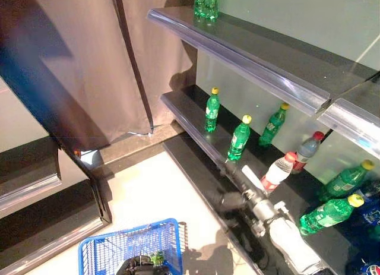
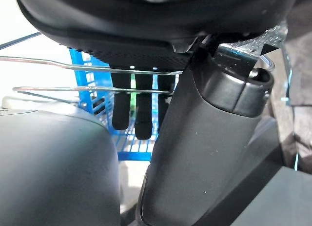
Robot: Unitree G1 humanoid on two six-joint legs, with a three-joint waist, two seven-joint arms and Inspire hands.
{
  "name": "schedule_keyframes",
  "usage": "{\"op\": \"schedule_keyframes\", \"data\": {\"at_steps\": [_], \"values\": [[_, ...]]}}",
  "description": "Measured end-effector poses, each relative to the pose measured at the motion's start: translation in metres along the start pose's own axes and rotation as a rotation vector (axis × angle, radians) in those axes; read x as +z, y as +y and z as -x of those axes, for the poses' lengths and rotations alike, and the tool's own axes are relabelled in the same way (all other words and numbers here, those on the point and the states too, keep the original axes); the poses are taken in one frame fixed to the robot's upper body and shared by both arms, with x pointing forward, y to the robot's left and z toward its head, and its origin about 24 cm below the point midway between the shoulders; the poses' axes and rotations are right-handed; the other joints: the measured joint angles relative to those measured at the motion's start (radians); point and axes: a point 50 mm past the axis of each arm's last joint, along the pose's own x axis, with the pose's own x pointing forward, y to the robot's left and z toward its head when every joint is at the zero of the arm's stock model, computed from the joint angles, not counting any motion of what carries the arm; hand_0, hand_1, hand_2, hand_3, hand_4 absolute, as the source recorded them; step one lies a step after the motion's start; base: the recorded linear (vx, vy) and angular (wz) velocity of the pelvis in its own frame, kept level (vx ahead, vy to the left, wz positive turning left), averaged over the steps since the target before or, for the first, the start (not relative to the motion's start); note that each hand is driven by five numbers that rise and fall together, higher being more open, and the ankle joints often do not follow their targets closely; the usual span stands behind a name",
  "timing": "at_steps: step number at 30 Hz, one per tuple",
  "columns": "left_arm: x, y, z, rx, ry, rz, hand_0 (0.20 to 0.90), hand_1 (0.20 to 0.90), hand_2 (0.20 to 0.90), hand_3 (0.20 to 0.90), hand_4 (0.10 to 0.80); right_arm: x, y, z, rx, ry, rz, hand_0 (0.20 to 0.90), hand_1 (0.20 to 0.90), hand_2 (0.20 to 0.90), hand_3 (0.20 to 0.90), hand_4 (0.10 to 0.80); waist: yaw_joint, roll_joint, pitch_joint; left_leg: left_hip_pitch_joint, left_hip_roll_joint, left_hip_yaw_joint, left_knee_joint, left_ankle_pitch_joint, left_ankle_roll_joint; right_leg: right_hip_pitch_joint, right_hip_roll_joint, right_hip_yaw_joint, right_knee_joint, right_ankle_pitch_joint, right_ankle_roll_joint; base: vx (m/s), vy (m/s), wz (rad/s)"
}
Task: Pick up the drink and place into the basket.
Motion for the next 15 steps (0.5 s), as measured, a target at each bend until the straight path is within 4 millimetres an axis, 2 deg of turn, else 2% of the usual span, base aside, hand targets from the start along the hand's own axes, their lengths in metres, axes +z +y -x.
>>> {"op": "schedule_keyframes", "data": {"at_steps": [2, 7, 15], "values": [[-0.003, 0.001, 0.001, 0.006, 0.005, 0.013, 0.300, 0.300, 0.300, 0.200, 0.100, 0.008, -0.015, -0.005, -0.115, -0.057, -0.004, 0.900, 0.900, 0.900, 0.900, 0.800, -0.010, 0.000, 0.000, 0.002, -0.001, 0.004, 0.000, 0.000, 0.000, 0.000, -0.001, 0.003, 0.000, 0.001, 0.001, 0.026, 0.016, -0.04], [-0.005, 0.001, 0.002, 0.013, 0.008, 0.032, 0.300, 0.300, 0.300, 0.200, 0.100, 0.010, -0.038, -0.003, -0.301, -0.071, -0.006, 0.900, 0.900, 0.900, 0.900, 0.800, -0.023, 0.001, 0.000, 0.004, 0.000, 0.009, 0.000, -0.001, 0.000, -0.001, -0.001, 0.009, 0.000, 0.001, 0.001, 0.023, -0.004, -0.03], [-0.008, 0.001, 0.003, 0.012, 0.016, 0.032, 0.300, 0.300, 0.300, 0.200, 0.100, 0.003, -0.044, 0.001, -0.407, -0.066, -0.052, 0.900, 0.900, 0.900, 0.900, 0.800, -0.029, 0.004, -0.001, 0.016, 0.003, 0.026, 0.000, -0.004, 0.001, 0.002, -0.001, 0.021, 0.000, 0.002, 0.002, 0.016, -0.006, -0.06]]}}
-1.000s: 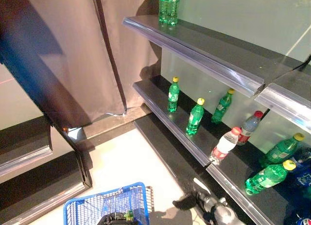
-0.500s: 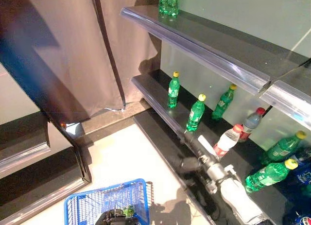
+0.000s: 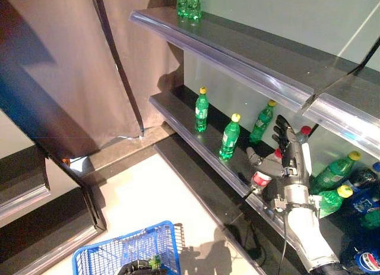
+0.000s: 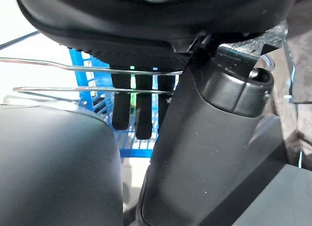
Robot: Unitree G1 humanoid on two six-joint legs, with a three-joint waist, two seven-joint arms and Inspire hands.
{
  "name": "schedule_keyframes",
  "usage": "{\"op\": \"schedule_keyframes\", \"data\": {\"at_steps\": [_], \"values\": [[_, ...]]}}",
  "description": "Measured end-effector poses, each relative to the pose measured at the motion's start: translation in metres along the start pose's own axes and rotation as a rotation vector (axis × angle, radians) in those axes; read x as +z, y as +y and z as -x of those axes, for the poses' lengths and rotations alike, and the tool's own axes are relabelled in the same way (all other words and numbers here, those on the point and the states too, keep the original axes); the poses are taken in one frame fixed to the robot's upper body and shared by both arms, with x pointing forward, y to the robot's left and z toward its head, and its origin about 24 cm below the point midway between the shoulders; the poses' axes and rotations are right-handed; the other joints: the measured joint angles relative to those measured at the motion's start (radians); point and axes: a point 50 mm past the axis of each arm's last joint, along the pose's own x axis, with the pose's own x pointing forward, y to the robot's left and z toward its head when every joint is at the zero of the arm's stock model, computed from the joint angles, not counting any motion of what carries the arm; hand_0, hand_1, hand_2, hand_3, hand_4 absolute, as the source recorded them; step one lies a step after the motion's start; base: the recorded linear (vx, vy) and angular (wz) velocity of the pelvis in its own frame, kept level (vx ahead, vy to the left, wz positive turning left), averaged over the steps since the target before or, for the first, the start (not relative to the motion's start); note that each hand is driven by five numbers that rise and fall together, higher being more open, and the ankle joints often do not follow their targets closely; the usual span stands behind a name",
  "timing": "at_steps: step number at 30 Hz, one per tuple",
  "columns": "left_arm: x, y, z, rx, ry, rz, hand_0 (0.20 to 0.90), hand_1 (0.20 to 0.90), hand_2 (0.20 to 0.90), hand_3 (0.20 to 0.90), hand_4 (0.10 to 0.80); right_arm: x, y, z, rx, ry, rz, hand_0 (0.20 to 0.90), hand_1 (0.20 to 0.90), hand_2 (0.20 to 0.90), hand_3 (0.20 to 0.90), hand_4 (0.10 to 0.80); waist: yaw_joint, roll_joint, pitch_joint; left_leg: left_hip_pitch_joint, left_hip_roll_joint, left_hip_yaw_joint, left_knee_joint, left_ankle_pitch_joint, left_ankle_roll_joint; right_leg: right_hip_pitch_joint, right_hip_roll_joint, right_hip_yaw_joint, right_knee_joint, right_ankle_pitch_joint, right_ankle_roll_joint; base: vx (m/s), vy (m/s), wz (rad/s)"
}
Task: Pick up the drink and place into the basket.
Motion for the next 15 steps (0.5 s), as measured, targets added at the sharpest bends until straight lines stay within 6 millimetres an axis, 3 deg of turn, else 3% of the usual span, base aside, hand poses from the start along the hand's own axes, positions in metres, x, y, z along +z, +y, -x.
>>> {"op": "schedule_keyframes", "data": {"at_steps": [7, 15], "values": [[-0.005, -0.001, 0.002, -0.001, 0.010, 0.003, 0.300, 0.300, 0.300, 0.200, 0.100, -0.005, -0.010, 0.003, -0.230, 0.000, 0.002, 0.900, 0.900, 0.900, 0.900, 0.800, 0.001, 0.010, -0.012, 0.001, 0.000, 0.000, 0.000, 0.000, 0.000, 0.001, 0.000, 0.000, 0.000, 0.000, 0.000, 0.014, -0.001, 0.00], [-0.010, -0.004, 0.003, -0.008, 0.020, 0.011, 0.300, 0.300, 0.300, 0.200, 0.100, -0.012, -0.011, 0.008, -0.259, 0.028, 0.033, 0.900, 0.900, 0.900, 0.900, 0.800, 0.002, 0.024, -0.020, -0.001, 0.000, 0.000, 0.001, 0.000, 0.000, -0.001, 0.000, 0.000, 0.000, 0.000, 0.000, 0.000, 0.000, 0.00]]}}
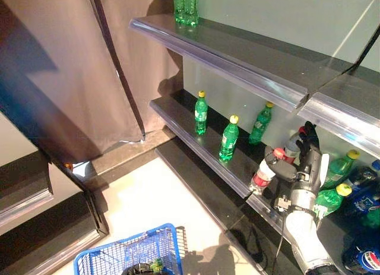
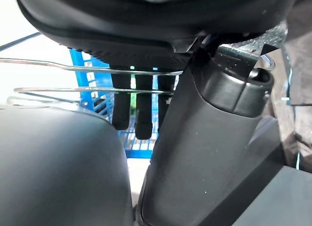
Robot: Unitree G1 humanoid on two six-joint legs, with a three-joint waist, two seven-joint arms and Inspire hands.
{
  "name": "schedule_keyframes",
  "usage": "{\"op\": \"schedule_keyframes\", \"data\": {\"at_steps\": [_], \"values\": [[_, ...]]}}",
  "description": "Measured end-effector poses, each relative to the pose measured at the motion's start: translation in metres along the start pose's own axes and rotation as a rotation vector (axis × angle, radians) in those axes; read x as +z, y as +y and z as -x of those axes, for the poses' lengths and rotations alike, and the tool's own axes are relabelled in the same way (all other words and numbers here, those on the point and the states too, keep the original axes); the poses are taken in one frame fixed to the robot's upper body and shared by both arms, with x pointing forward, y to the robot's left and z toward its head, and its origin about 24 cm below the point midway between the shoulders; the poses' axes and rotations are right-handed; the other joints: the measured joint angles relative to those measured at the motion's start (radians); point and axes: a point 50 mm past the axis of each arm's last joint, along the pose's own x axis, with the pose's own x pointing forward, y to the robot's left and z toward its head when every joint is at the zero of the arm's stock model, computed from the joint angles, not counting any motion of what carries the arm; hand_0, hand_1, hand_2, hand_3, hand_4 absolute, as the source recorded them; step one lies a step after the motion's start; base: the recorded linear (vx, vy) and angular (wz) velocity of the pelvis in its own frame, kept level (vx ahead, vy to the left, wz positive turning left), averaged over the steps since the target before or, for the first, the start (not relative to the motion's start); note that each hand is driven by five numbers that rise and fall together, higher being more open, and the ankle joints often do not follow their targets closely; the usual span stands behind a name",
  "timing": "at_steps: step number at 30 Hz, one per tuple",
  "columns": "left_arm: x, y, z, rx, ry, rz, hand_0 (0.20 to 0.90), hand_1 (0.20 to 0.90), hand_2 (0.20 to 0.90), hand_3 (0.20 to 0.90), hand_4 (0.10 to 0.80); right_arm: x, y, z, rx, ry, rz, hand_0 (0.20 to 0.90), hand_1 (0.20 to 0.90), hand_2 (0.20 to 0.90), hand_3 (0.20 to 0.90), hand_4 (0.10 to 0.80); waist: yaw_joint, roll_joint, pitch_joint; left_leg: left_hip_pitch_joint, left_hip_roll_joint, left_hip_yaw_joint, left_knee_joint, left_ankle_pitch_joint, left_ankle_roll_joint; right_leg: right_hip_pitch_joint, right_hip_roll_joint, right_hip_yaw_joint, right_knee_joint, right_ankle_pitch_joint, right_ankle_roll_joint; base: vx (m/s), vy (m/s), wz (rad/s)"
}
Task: Pick up the drink and place into the basket.
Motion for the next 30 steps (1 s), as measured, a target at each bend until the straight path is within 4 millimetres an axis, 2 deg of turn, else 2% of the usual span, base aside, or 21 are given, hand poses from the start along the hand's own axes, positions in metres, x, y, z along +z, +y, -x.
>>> {"op": "schedule_keyframes", "data": {"at_steps": [5, 11, 17, 23, 30], "values": [[-0.002, 0.000, 0.001, 0.001, -0.003, 0.003, 0.300, 0.300, 0.300, 0.200, 0.100, -0.004, -0.001, 0.004, -0.106, 0.007, 0.019, 0.900, 0.900, 0.900, 0.900, 0.800, 0.001, 0.005, 0.003, -0.005, -0.001, 0.000, 0.003, 0.000, 0.000, -0.005, -0.001, 0.000, 0.000, 0.000, 0.000, 0.007, 0.025, 0.00], [0.006, -0.010, -0.001, -0.033, -0.037, 0.016, 0.300, 0.300, 0.300, 0.200, 0.100, -0.005, -0.001, 0.005, -0.130, 0.011, 0.017, 0.900, 0.900, 0.900, 0.900, 0.800, 0.000, 0.044, 0.025, -0.033, -0.010, 0.000, 0.006, 0.005, 0.001, -0.033, -0.007, 0.001, 0.001, 0.005, 0.005, -0.062, 0.066, -0.01], [0.026, -0.023, -0.004, -0.085, -0.112, 0.020, 0.300, 0.300, 0.300, 0.200, 0.100, -0.007, -0.001, 0.003, -0.131, 0.016, 0.025, 0.900, 0.900, 0.900, 0.900, 0.800, 0.001, 0.072, 0.103, -0.053, -0.017, 0.000, 0.006, 0.009, 0.004, -0.054, -0.007, 0.002, 0.006, 0.014, 0.009, -0.018, 0.021, 0.00], [0.047, -0.026, -0.004, -0.096, -0.186, 0.085, 0.300, 0.300, 0.300, 0.200, 0.100, -0.001, 0.003, -0.005, -0.146, -0.012, 0.008, 0.900, 0.900, 0.900, 0.900, 0.800, -0.002, 0.067, 0.163, -0.068, -0.025, 0.001, 0.006, 0.013, 0.009, -0.071, -0.011, 0.004, 0.006, 0.019, 0.012, -0.021, 0.032, -0.01], [0.078, -0.036, -0.006, -0.147, -0.281, 0.060, 0.300, 0.300, 0.300, 0.200, 0.100, 0.010, 0.012, -0.022, -0.169, -0.067, -0.015, 0.900, 0.900, 0.900, 0.900, 0.800, 0.002, 0.063, 0.240, -0.091, -0.033, 0.001, 0.007, 0.019, 0.016, -0.093, -0.019, 0.004, 0.007, 0.026, 0.019, -0.064, -0.018, 0.01]]}}
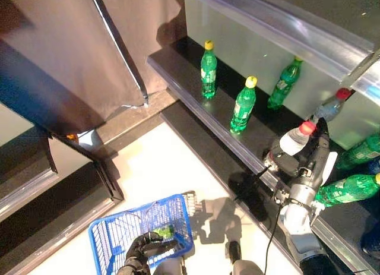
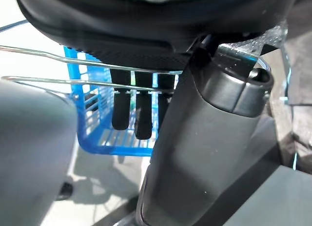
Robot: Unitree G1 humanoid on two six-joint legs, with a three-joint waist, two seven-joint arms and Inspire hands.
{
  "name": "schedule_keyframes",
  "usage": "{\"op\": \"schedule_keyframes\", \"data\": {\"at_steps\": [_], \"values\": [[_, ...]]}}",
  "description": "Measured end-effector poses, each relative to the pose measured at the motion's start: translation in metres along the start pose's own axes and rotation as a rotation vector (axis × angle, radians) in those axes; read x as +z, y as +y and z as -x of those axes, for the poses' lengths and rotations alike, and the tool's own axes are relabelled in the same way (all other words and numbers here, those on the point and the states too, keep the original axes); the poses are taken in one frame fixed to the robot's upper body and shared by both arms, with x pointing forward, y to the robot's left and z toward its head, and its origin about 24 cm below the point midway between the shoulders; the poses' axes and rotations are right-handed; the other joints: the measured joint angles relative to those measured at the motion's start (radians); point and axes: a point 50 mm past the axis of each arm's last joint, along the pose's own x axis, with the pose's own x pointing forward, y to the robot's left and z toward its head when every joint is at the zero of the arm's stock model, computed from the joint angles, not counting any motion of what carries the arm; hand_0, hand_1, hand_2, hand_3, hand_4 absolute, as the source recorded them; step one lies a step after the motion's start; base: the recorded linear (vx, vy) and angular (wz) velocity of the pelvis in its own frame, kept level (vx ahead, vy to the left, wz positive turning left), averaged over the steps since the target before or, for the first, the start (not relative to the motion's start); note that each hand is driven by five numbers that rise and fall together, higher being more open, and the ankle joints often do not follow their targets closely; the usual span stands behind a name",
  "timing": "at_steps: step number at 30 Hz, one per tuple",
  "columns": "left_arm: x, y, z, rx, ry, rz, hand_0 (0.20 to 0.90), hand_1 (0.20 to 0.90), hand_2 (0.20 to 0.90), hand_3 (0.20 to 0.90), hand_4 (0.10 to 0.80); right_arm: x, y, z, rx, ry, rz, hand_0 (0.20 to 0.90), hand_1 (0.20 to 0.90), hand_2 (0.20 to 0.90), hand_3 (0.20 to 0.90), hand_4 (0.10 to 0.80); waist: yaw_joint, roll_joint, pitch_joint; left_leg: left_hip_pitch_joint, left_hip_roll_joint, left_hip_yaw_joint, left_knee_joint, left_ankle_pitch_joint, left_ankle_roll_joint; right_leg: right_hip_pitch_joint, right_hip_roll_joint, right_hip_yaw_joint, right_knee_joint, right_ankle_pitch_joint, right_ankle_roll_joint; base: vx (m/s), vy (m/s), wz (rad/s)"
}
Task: Pick up the drink and place into the basket.
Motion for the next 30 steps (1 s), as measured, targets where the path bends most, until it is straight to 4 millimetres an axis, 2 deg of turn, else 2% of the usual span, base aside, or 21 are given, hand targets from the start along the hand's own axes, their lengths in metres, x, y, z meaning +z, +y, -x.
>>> {"op": "schedule_keyframes", "data": {"at_steps": [7, 14, 20, 22, 30], "values": [[0.022, -0.002, -0.009, -0.017, -0.071, -0.021, 0.300, 0.300, 0.300, 0.200, 0.100, 0.008, 0.005, -0.012, -0.068, -0.031, -0.032, 0.900, 0.900, 0.900, 0.900, 0.800, 0.003, -0.006, 0.060, -0.031, -0.007, 0.000, 0.000, 0.005, 0.006, -0.026, -0.006, 0.000, 0.004, 0.004, 0.004, -0.056, -0.036, 0.00], [0.052, -0.011, -0.020, -0.049, -0.147, -0.035, 0.300, 0.300, 0.300, 0.200, 0.100, 0.016, 0.018, -0.038, -0.118, -0.009, -0.128, 0.900, 0.900, 0.900, 0.900, 0.800, 0.022, -0.011, 0.115, -0.065, -0.007, -0.002, 0.000, 0.013, 0.007, -0.062, -0.005, 0.000, 0.010, 0.008, 0.005, -0.061, -0.055, 0.01], [0.073, -0.018, -0.026, -0.069, -0.200, -0.024, 0.300, 0.300, 0.300, 0.200, 0.100, 0.021, 0.025, -0.051, -0.143, 0.002, -0.170, 0.900, 0.900, 0.900, 0.900, 0.800, 0.048, -0.012, 0.155, -0.088, -0.009, -0.005, 0.000, 0.016, 0.008, -0.083, -0.006, -0.002, 0.012, 0.011, 0.006, -0.023, -0.020, 0.01], [0.075, -0.019, -0.027, -0.072, -0.207, -0.024, 0.300, 0.300, 0.300, 0.200, 0.100, 0.018, 0.025, -0.052, -0.154, 0.028, -0.180, 0.300, 0.300, 0.300, 0.200, 0.100, 0.053, -0.012, 0.158, -0.091, -0.010, -0.009, 0.000, 0.016, 0.009, -0.085, -0.007, -0.005, 0.012, 0.011, 0.006, -0.028, -0.007, 0.04], [0.082, -0.021, -0.028, -0.078, -0.223, -0.008, 0.300, 0.300, 0.300, 0.200, 0.100, 0.022, 0.030, -0.057, -0.133, 0.026, -0.206, 0.300, 0.300, 0.300, 0.200, 0.100, 0.055, -0.012, 0.175, -0.098, -0.012, -0.010, 0.000, 0.018, 0.010, -0.091, -0.008, -0.006, 0.012, 0.012, 0.006, 0.000, 0.000, 0.00]]}}
